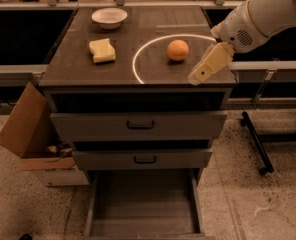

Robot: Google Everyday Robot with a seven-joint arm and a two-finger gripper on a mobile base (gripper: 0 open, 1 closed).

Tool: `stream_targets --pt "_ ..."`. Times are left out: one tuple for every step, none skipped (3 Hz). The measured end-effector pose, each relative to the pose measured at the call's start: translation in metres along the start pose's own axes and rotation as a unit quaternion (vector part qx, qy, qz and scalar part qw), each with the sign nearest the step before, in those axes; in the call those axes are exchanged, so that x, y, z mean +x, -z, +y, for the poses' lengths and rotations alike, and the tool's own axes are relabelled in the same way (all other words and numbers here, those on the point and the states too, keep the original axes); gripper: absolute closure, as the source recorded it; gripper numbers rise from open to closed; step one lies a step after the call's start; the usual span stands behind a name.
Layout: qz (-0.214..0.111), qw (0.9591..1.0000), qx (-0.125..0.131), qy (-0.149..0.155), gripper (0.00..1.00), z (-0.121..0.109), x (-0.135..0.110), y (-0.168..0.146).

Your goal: Place orange into bottom drawer

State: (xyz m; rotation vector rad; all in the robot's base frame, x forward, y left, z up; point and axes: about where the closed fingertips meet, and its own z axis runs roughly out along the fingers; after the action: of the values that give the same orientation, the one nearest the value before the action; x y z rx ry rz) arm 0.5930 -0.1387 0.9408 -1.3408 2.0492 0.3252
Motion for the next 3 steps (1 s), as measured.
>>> stream_targets --pt "0.0 1.0 0.0 0.0 0.0 0.0 0.0 0.0" --pt "-0.038 0.9992 0.011 -0.007 0.0 -0.025 0.002 -0.019" --pt "-0.085 0.9961 0.021 -0.012 0.0 -0.064 0.001 -0.044"
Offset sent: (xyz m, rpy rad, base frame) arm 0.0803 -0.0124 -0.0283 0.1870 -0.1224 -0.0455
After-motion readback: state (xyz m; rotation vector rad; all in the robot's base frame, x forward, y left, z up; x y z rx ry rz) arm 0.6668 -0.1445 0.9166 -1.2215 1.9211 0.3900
